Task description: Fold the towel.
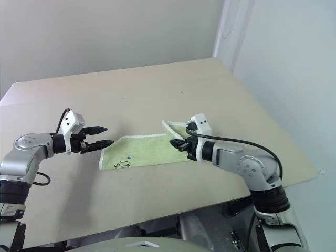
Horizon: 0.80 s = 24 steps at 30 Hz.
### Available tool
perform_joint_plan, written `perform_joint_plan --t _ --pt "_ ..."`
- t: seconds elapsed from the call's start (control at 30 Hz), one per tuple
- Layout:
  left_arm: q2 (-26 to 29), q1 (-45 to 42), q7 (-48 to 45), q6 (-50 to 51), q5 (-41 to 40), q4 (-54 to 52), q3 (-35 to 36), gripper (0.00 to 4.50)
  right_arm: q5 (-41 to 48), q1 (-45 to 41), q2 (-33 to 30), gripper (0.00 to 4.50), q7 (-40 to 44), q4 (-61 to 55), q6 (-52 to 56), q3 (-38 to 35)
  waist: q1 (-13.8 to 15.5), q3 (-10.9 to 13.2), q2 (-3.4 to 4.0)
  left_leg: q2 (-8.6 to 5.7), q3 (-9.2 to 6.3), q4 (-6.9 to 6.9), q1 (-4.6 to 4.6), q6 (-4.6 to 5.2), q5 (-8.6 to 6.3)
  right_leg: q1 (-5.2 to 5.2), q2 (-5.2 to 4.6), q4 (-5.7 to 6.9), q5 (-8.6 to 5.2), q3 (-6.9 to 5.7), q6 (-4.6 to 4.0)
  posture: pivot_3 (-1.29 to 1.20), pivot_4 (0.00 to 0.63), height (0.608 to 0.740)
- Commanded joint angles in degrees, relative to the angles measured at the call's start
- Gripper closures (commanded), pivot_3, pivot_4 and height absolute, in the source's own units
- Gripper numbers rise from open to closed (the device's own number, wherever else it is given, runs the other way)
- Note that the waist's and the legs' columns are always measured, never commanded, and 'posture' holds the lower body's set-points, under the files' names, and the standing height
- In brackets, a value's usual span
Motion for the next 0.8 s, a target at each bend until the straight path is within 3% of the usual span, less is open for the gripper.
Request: perform_joint_plan --t 0.03,0.27,0.43,0.47,0.7,0.8 --pt "0.56 -0.41 0.61 0.33 -0.18 -2.32 0.94 1.02 -4.65 -1.81 1.69 4.45 1.63 2.06 0.45 4.05 0.01 0.0 0.0 0.0 0.0 0.0 0.0 0.0 0.0 0.0 0.0 0.0 0.0 0.0 0.0 0.0 0.0 0.712" --pt "0.65 -0.34 1.19 2.31 -1.03 -3.46 1.44 1.02 -8.11 -2.51 4.81 2.02 3.97 3.56 1.59 4.73 0.02 0.0 -0.01 -0.01 -0.01 0.01 -0.03 0.0 0.0 -0.01 -0.01 -0.01 0.01 0.0 0.01 0.0 0.0 0.712" --pt "1.03 0.24 1.84 7.33 -3.25 -4.71 2.61 1.02 -5.17 -2.52 5.33 0.2 6.34 -0.21 1.71 -0.38 0.02 -0.01 -0.01 -0.01 -0.03 0.01 -0.02 0.0 0.0 -0.01 -0.01 0.02 0.01 -0.01 0.01 0.0 0.0 0.712" --pt "1.16 0.4 2.15 7.96 -3.33 -4.84 2.72 1.02 -3.67 -2.23 5.23 0.01 7.24 -1.89 1.75 -1.92 0.02 0.0 -0.01 -0.01 -0.03 0.02 -0.02 0.0 0.0 -0.01 -0.01 0.02 0.01 -0.01 0.01 0.0 0.0 0.712" --pt "1.39 1.1 2.76 10.21 -4.01 -5.57 3.17 1.02 5.63 -2.14 3.25 0.01 10.08 -9.41 2.32 -11.93 0.03 -0.01 -0.02 -0.01 -0.08 0.02 -0.02 0.0 0.0 0.0 0.0 0.01 0.02 -0.05 0.03 0.0 0.0 0.712" --pt "1.18 1.13 3.22 11.56 -4.62 -5.55 3.52 1.02 1.37 -2.41 3.2 0.01 9.43 -6.6 -0.44 -10.94 -0.06 -0.01 -0.02 -0.01 -0.06 0.03 0.01 0.0 0.0 0.03 -0.01 0.02 0.01 -0.05 0.01 0.0 0.0 0.712"
